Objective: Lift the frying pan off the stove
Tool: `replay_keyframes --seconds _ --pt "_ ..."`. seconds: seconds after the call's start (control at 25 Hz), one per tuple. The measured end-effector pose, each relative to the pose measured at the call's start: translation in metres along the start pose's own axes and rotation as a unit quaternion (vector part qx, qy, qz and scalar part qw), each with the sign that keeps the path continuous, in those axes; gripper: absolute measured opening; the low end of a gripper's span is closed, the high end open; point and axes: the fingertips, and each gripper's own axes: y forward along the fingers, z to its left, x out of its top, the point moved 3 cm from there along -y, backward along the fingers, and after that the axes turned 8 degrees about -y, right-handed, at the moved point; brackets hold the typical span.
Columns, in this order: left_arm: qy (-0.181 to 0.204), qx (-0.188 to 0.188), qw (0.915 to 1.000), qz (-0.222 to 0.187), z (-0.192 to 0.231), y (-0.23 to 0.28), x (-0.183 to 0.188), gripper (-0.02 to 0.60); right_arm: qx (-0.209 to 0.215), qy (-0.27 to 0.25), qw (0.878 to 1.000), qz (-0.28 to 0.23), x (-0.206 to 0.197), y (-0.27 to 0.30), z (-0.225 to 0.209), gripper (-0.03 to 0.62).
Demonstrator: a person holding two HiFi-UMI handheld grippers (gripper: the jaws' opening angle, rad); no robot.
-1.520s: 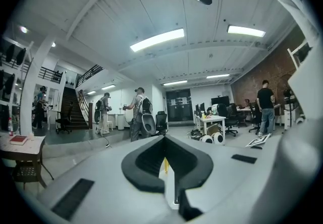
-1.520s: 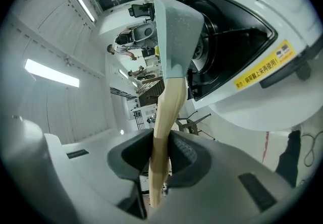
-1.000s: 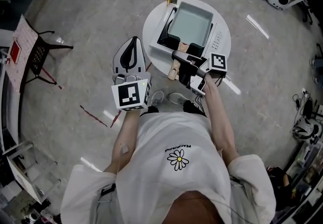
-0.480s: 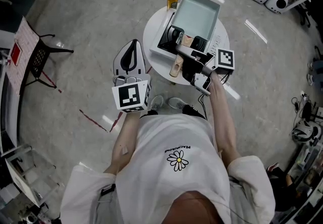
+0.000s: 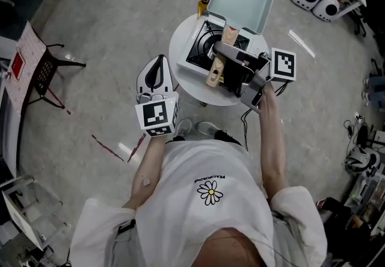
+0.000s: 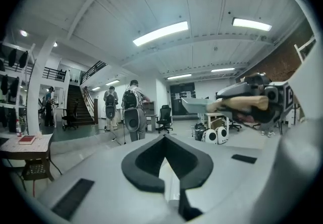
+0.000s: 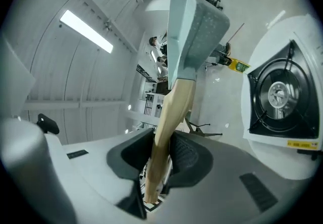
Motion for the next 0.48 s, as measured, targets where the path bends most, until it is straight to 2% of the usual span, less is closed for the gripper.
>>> replay_keyframes --seconds 0.24,0.48 --pt "0.0 -0.004 0.9999 0.015 -0.002 0.0 -0.004 -0.002 0.018 -0.065 0.998 0.011 0.013 0.003 0.044 0.089" --pt "0.001 -0.012 0.9999 0.009 -0.007 0.0 0.0 -0.002 0.031 -0.128 0.991 0.032 0.012 0.006 0.084 0.092"
